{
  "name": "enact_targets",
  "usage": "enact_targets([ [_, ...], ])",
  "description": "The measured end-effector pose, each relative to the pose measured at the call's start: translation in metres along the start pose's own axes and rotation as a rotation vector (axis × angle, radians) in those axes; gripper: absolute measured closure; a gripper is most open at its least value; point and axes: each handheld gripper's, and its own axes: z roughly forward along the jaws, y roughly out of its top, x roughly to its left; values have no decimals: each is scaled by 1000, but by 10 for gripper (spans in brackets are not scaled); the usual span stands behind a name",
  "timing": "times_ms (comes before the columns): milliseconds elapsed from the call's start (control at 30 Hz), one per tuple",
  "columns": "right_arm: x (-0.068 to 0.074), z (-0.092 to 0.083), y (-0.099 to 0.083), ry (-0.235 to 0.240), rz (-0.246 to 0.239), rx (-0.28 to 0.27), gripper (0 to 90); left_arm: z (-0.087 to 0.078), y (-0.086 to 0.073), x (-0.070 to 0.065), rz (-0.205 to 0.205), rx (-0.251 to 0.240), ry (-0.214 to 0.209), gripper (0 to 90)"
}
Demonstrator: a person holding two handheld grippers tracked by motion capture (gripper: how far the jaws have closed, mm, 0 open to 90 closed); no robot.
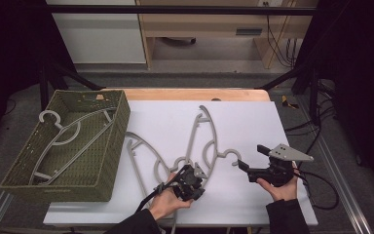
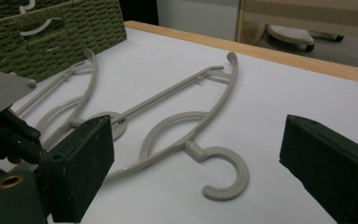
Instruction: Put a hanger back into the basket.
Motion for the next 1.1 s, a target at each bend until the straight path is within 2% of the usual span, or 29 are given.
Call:
enact_targets([
  [167, 0, 0, 0, 2, 1, 0, 101, -3, -1, 9, 11, 24, -11, 754],
  [267, 0, 0, 0, 3, 0, 1, 100, -3, -1, 11, 1, 24, 5, 747],
  [300, 0, 0, 0, 2, -1, 1, 100, -1, 1, 11, -10, 11, 23, 721],
  [333, 0, 0, 0, 2, 1, 1, 100, 1, 3, 12, -15, 11, 31, 646],
  [433, 0, 0, 0, 3, 0, 1, 100, 8, 9, 15, -43, 10, 35, 615],
  [500, 0, 0, 0, 3, 3, -1, 100, 9, 10, 16, -50, 17, 45, 634],
  [633, -1, -1, 1, 6, 8, -5, 100, 10, 12, 9, -50, 46, 96, 656],
  [733, -1, -2, 1, 5, 6, -9, 100, 12, 15, 6, -92, 51, 110, 690],
  [867, 0, -2, 2, 6, 13, -11, 100, 13, 17, 1, -104, 62, 126, 761],
  [967, 0, -1, 1, 5, 8, -9, 101, 12, 18, 2, -102, 71, 125, 775],
  [1100, 0, -1, 1, 5, 5, -7, 100, 11, 16, 7, -124, 51, 102, 809],
])
